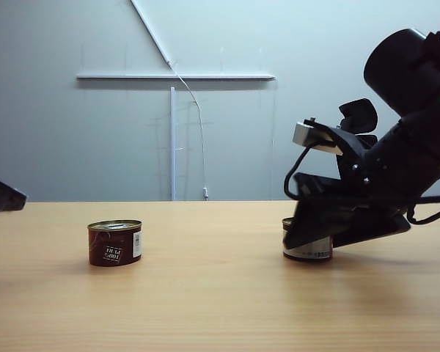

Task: Stack a can of tomatoes on the right onto the can of tomatoes on the left.

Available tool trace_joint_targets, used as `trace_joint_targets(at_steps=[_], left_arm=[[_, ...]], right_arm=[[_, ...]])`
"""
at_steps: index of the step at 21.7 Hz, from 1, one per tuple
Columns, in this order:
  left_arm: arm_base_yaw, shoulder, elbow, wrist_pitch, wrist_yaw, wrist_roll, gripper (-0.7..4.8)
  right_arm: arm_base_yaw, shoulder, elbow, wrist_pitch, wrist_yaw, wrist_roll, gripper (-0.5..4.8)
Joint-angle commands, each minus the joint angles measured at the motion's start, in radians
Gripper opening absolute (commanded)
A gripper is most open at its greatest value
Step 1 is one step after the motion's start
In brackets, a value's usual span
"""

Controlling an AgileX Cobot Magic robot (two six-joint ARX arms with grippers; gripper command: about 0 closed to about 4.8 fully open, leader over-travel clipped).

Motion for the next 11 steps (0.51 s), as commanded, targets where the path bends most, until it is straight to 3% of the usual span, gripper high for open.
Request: trace_joint_targets(at_steps=[1, 7, 11], left_arm=[[0.016, 0.0, 0.003, 0.009, 0.004, 0.005, -0.02], [0.117, -0.006, 0.003, 0.009, 0.004, 0.005, -0.02], [0.211, -0.022, 0.003, 0.008, 0.003, 0.005, -0.02]], right_arm=[[0.003, -0.006, 0.005, 0.111, -0.136, 0.006, 0.58], [0.101, -0.005, 0.072, 0.163, -0.151, 0.047, 0.57], [0.208, 0.02, 0.153, 0.157, -0.109, 0.045, 0.58]])
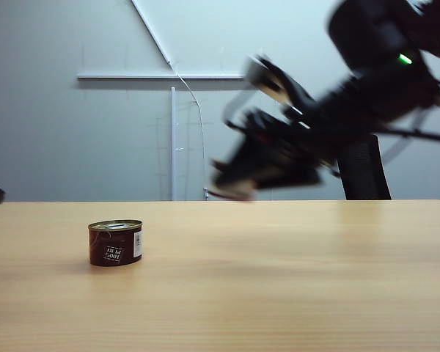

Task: Stack a can of tomatoes on the right onto the can of tomatoes on the left.

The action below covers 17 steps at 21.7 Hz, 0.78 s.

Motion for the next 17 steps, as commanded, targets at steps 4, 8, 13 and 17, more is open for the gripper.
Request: trace_joint_targets(at_steps=[4, 8, 13, 17], left_arm=[[0.137, -0.03, 0.003, 0.008, -0.003, 0.005, -0.02], [0.154, -0.046, 0.003, 0.009, -0.003, 0.005, -0.02], [0.154, -0.051, 0.003, 0.008, 0.0, 0.005, -0.02], [0.154, -0.051, 0.003, 0.009, -0.001, 0.005, -0.02]], right_arm=[[0.145, 0.117, 0.169, 0.002, 0.039, -0.016, 0.64], [0.195, 0.214, 0.293, -0.109, 0.048, -0.081, 0.64], [0.225, 0.285, 0.399, -0.201, 0.078, -0.099, 0.64], [0.233, 0.303, 0.416, -0.213, 0.089, -0.099, 0.64]])
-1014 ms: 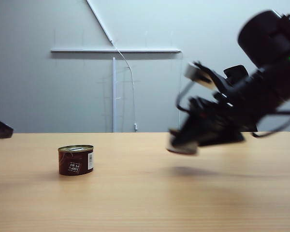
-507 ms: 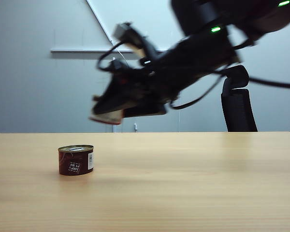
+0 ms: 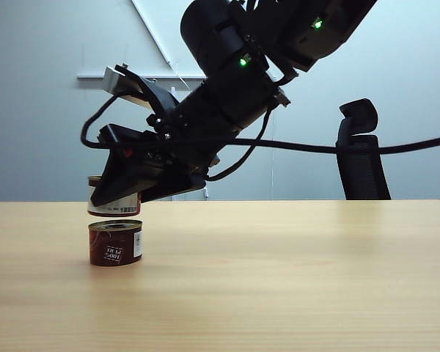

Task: Stack a can of tomatoes on the right onto the can of tomatoes on the left.

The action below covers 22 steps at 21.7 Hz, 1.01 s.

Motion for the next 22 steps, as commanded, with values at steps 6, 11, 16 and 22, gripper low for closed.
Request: trace_joint_targets(at_steps=[6, 11, 16, 22], left_arm=[[0.001, 0.0, 0.003, 0.008, 0.004, 0.005, -0.02], [0.001, -0.007, 0.003, 0.005, 0.004, 0.005, -0.02], [0.054, -0.064, 0.003, 0.004, 0.005, 0.005, -0.02], [0.336, -0.207, 0.003, 0.0, 0.003, 0.005, -0.02]], right_arm=[[0.01, 0.002, 0.006, -0.012, 0.002, -0.034, 1.22], [0.01, 0.002, 0.006, 0.038, 0.006, -0.037, 4.79], [0.008, -0.039, 0.064, 0.113, 0.027, 0.061, 4.79], [-0.011, -0.339, 0.146, 0.076, 0.046, 0.184, -0.16]])
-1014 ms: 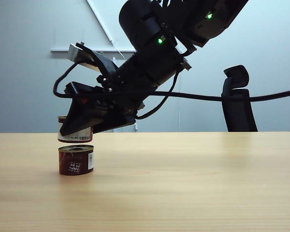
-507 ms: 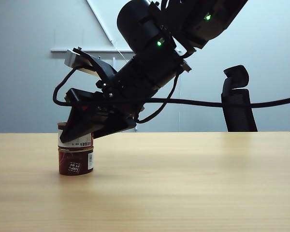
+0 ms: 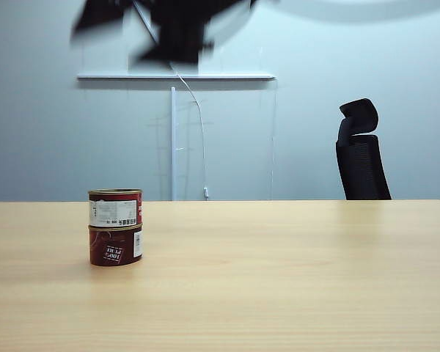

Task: Stack a can of tomatoes on the right onto the can of tomatoes on the left.

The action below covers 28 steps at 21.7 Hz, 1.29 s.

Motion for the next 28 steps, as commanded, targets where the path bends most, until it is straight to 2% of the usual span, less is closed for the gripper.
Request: trace_joint_targets(at_steps=[1, 3, 6, 8, 11, 12, 17, 21, 26, 28], left_arm=[[0.131, -0.077, 0.002, 0.014, 0.0, 0.005, -0.02], [0.181, -0.071, 0.003, 0.03, 0.001, 0.005, -0.02], [0.19, -0.071, 0.003, 0.024, -0.002, 0.005, -0.02], [0.189, -0.071, 0.003, 0.02, 0.005, 0.005, -0.02], [0.189, -0.071, 0.003, 0.021, 0.006, 0.004, -0.02], [0.189, -0.071, 0.003, 0.02, 0.005, 0.005, -0.02], [0.19, -0.072, 0.003, 0.02, 0.002, 0.005, -0.02], [0.19, -0.071, 0.003, 0.02, 0.002, 0.005, -0.02], [0.19, -0.071, 0.003, 0.02, 0.002, 0.005, -0.02], [0.19, -0.071, 0.003, 0.02, 0.002, 0.005, -0.02]], right_arm=[[-0.019, -0.18, 0.0, -0.029, 0.027, 0.017, -0.02], [-0.052, -0.306, -0.005, -0.097, 0.087, 0.013, -0.04], [-0.089, -0.454, -0.048, -0.163, 0.2, 0.008, -0.04], [-0.165, -0.623, -0.169, -0.163, 0.276, 0.003, -0.04], [-0.248, -0.746, -0.28, -0.169, 0.331, 0.003, -0.04], [-0.278, -0.788, -0.32, -0.214, 0.365, 0.002, -0.04], [-0.32, -0.845, -0.425, -0.357, 0.509, 0.002, -0.03], [-0.32, -0.831, -0.428, -0.528, 0.506, 0.002, -0.03], [-0.32, -0.827, -0.428, -0.613, 0.508, 0.002, -0.03], [-0.333, -0.843, -0.428, -0.614, 0.626, 0.003, -0.04]])
